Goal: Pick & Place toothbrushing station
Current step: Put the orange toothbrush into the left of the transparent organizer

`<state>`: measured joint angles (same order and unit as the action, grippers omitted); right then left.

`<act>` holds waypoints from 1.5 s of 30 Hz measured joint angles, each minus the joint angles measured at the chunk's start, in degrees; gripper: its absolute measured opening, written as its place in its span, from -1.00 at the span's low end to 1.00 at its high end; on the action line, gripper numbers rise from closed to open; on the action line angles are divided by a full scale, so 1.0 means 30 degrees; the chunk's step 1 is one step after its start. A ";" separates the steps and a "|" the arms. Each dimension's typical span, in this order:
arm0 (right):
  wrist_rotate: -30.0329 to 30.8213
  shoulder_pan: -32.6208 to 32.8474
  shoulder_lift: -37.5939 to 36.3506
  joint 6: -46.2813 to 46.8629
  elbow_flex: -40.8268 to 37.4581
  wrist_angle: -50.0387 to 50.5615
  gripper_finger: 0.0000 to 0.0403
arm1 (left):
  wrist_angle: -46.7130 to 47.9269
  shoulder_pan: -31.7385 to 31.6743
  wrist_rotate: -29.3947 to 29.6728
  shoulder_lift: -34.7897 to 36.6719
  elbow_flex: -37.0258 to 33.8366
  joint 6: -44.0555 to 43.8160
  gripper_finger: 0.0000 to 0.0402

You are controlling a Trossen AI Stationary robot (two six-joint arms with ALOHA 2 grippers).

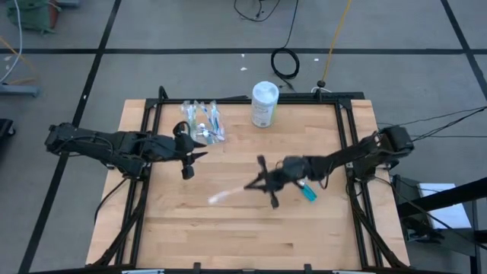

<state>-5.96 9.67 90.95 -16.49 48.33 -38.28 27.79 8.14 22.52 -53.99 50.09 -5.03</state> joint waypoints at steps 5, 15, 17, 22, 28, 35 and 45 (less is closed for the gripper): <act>0.0025 -0.1834 -0.1683 -0.0936 0.0002 -0.0447 -1.00 | -0.2483 0.0067 0.0915 0.0043 0.0000 0.1398 -0.41; 0.0028 -0.3334 -0.2269 0.2689 0.0002 0.1392 -1.00 | -0.7779 0.1040 0.1085 0.0219 0.0007 0.6246 -0.41; 0.0032 -0.3375 -0.2262 0.2632 -0.0005 0.1878 -1.00 | -0.7566 0.1497 0.1071 0.0599 0.0007 0.6438 -0.41; 0.2024 -0.3452 -0.2271 0.2631 -0.0005 0.2179 -1.00 | -0.6566 0.2990 0.1228 0.1697 -0.0279 0.6629 -0.41; 0.4496 -0.3473 -0.2276 0.2160 -0.0005 0.2725 -1.00 | -0.6560 0.3686 0.2730 0.3754 -0.3030 0.6795 -0.41; 0.4507 -0.3459 -0.2284 0.2128 -0.0005 0.0950 -1.00 | -1.1494 0.3062 0.3038 0.5113 -0.7038 0.7684 -0.41; 0.7520 -0.3456 -0.2284 0.1237 -0.0005 0.1156 -1.00 | -1.3169 0.2440 0.2865 0.5250 -0.8041 0.7118 -0.41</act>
<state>16.60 -0.70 84.09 -12.78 48.31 -34.82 -11.72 15.46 31.12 -38.24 25.96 16.32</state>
